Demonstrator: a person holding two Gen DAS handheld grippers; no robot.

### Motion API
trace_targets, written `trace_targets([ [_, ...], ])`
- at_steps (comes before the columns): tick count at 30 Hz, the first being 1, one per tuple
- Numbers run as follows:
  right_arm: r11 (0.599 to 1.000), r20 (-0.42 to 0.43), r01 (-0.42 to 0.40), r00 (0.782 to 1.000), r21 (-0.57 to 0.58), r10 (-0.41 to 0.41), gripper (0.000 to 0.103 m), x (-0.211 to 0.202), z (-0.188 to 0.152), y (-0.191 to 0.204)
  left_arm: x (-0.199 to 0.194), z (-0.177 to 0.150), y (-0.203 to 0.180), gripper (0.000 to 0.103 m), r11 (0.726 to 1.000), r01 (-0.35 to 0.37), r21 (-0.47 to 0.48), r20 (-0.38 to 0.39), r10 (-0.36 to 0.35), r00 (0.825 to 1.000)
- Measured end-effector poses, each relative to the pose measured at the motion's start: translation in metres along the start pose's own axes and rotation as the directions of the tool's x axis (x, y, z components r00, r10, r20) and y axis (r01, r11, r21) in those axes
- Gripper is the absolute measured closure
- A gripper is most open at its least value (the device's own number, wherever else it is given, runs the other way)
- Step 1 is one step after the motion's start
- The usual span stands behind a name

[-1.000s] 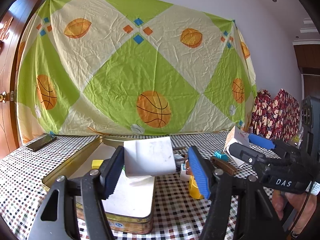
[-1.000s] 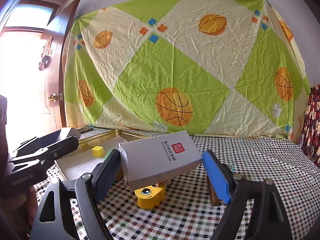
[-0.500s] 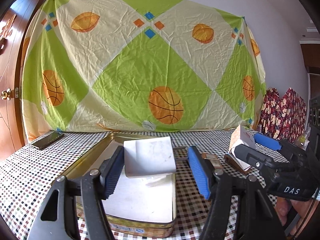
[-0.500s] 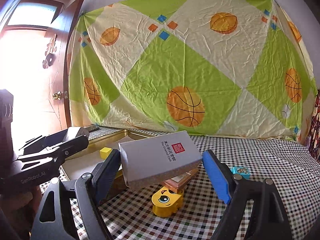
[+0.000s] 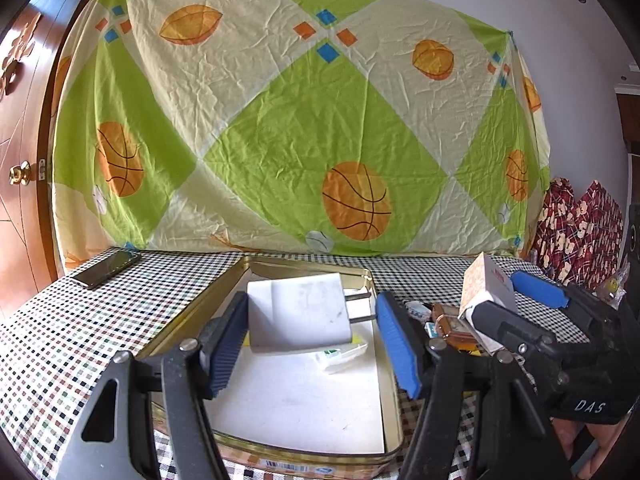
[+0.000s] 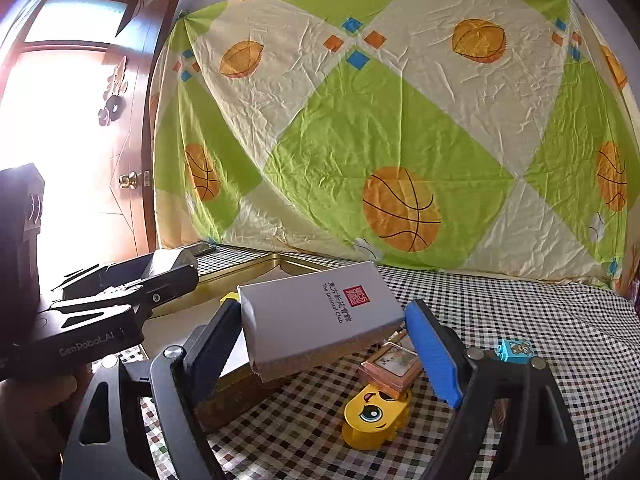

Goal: Organize rigid objects
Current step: 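Lower the white block into the tin with the left tool while the right tool holds the box above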

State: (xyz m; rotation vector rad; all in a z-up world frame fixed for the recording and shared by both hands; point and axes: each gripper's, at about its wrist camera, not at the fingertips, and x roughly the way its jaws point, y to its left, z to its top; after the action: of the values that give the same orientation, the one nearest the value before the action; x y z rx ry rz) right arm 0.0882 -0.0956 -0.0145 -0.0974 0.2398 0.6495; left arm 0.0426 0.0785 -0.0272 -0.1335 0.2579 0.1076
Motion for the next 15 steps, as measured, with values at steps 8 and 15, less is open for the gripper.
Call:
trace_targets([
  [8,0.999,-0.014,-0.024,1.0,-0.026,0.023,0.018,0.011,0.001,0.016,0.007,0.003,0.01,0.039,1.0,-0.006,-0.016,-0.015,0.006,1.0],
  [15,0.999,-0.018,-0.032,0.999,-0.025,0.031,0.018,0.016,0.003,0.022,0.01,0.006,0.017,0.039,0.999,-0.045,0.006,-0.008,0.045,0.999],
])
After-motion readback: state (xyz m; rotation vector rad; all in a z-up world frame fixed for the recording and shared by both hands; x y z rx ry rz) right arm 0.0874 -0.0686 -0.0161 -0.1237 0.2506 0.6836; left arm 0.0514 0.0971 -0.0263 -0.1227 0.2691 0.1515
